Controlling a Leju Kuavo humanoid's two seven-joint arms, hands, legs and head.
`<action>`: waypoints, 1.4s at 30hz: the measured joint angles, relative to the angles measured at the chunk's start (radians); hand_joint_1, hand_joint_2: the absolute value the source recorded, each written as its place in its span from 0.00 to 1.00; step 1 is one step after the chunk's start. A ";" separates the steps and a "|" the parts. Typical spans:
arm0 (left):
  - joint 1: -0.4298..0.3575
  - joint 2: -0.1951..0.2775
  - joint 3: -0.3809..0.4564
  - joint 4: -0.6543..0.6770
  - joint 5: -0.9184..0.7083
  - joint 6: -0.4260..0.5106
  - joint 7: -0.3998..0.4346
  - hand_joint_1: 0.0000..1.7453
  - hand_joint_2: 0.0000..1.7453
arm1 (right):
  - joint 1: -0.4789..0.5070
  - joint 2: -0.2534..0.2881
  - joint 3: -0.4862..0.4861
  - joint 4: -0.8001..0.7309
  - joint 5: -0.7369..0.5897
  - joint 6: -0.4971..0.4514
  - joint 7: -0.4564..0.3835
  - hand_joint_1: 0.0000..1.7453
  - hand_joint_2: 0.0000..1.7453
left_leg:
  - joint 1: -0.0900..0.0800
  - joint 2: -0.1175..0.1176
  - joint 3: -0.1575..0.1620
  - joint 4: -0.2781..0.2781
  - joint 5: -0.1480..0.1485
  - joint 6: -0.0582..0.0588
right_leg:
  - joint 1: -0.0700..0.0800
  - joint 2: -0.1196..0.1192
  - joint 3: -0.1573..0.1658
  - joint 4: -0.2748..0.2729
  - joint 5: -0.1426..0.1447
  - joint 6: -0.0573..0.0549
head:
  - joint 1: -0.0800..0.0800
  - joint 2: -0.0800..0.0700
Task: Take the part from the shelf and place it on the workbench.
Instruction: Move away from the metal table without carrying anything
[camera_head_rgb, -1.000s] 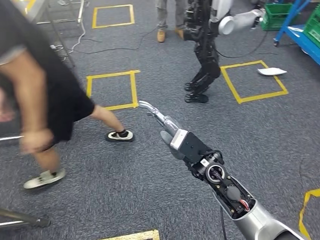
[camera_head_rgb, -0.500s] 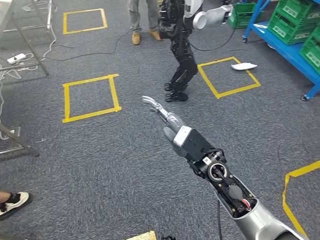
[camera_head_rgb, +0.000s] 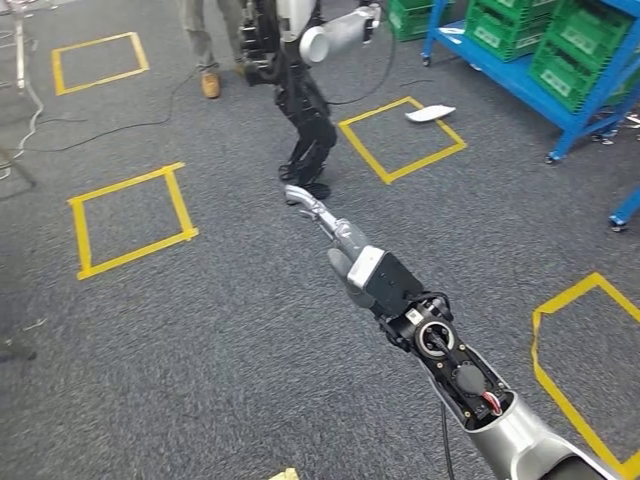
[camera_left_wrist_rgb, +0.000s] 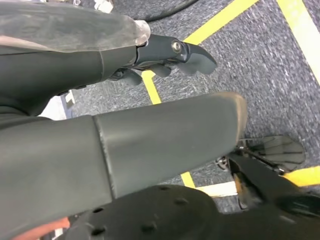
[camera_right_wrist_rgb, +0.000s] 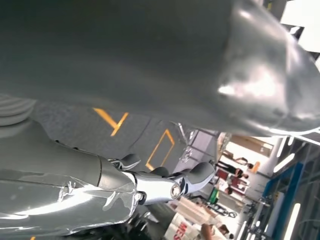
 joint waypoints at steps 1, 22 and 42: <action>0.002 0.000 0.000 0.000 0.000 0.000 0.001 0.00 0.00 | 0.002 0.000 -0.001 0.000 -0.003 -0.001 0.000 0.00 0.00 | 0.000 -0.004 -0.025 0.045 -0.010 0.001 | 0.001 0.012 -0.001 0.000 0.000 -0.001 | -0.002 0.000; 0.005 -0.009 0.003 0.000 0.003 -0.004 -0.022 0.00 0.00 | 0.005 -0.049 -0.057 -0.015 0.007 -0.053 0.054 0.00 0.00 | -0.009 0.070 0.126 -0.280 0.142 0.037 | 0.002 -0.077 0.000 0.022 -0.013 0.040 | 0.036 0.000; 0.000 -0.011 0.008 0.000 0.007 -0.010 -0.020 0.00 0.00 | 0.041 -0.080 -0.119 -0.036 0.041 -0.079 0.075 0.00 0.00 | -0.005 -0.028 0.105 -0.286 0.163 0.047 | 0.002 0.078 -0.009 0.015 -0.015 0.039 | 0.000 0.000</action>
